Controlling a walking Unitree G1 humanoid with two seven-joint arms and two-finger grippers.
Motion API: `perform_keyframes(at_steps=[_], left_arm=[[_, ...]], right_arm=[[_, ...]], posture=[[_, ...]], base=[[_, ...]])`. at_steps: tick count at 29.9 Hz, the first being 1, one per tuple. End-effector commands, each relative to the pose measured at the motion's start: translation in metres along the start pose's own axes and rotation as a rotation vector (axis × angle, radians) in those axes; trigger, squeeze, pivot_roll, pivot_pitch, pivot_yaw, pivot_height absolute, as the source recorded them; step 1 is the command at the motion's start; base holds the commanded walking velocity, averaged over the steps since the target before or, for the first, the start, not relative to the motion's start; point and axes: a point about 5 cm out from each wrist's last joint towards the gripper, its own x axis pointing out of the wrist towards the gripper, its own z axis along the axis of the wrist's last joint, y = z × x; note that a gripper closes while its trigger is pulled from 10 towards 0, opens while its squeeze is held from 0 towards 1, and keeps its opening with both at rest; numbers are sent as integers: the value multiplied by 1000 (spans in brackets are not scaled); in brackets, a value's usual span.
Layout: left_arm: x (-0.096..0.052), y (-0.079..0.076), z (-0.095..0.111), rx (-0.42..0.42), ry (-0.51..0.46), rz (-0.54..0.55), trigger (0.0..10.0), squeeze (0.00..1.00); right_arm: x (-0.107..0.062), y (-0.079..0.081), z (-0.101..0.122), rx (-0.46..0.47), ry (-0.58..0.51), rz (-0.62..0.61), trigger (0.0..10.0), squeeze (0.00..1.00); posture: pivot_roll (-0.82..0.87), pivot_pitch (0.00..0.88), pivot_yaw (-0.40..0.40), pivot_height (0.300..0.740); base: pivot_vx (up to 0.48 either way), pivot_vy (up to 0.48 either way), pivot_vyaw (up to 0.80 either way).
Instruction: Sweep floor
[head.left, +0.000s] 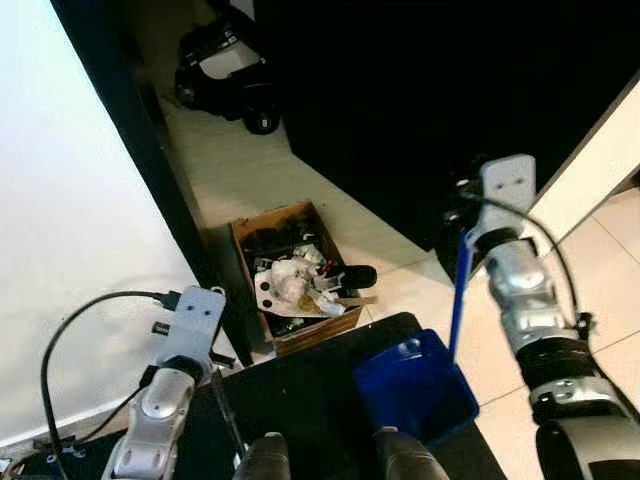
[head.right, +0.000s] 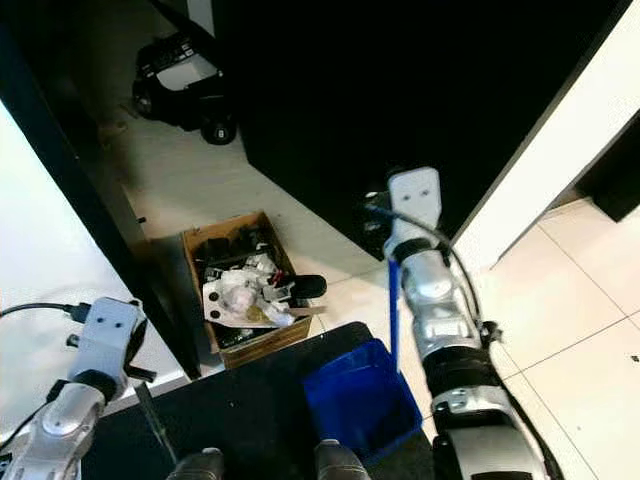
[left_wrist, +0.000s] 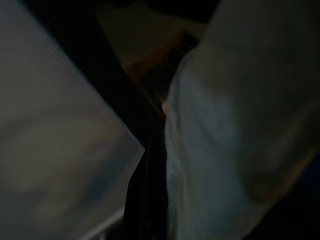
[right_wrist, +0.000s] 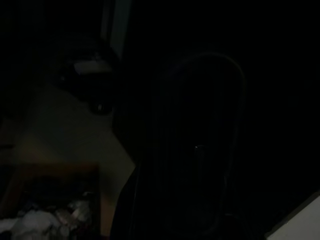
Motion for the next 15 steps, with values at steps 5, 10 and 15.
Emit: perform_keyframes(at_steps=[5, 10, 15], left_arm=[[0, -8, -4, -55, -23, -4, 10000, 0], [0, -10, -4, -20, -20, -30, 10000, 0], [0, -12, -7, -8, -11, -36, 10000, 0]], right_arm=[[-5, 7, -14, -50, 26, -40, 10000, 0], [-11, 17, -30, -14, 86, -69, 10000, 0], [-17, 26, -46, 60, 165, -110, 10000, 0]], posture=[[165, 79, -56, 740], [165, 77, -52, 740], [169, 77, -48, 740]], base=[[0, 0, 0], [0, 0, 0], [0, 0, 0]])
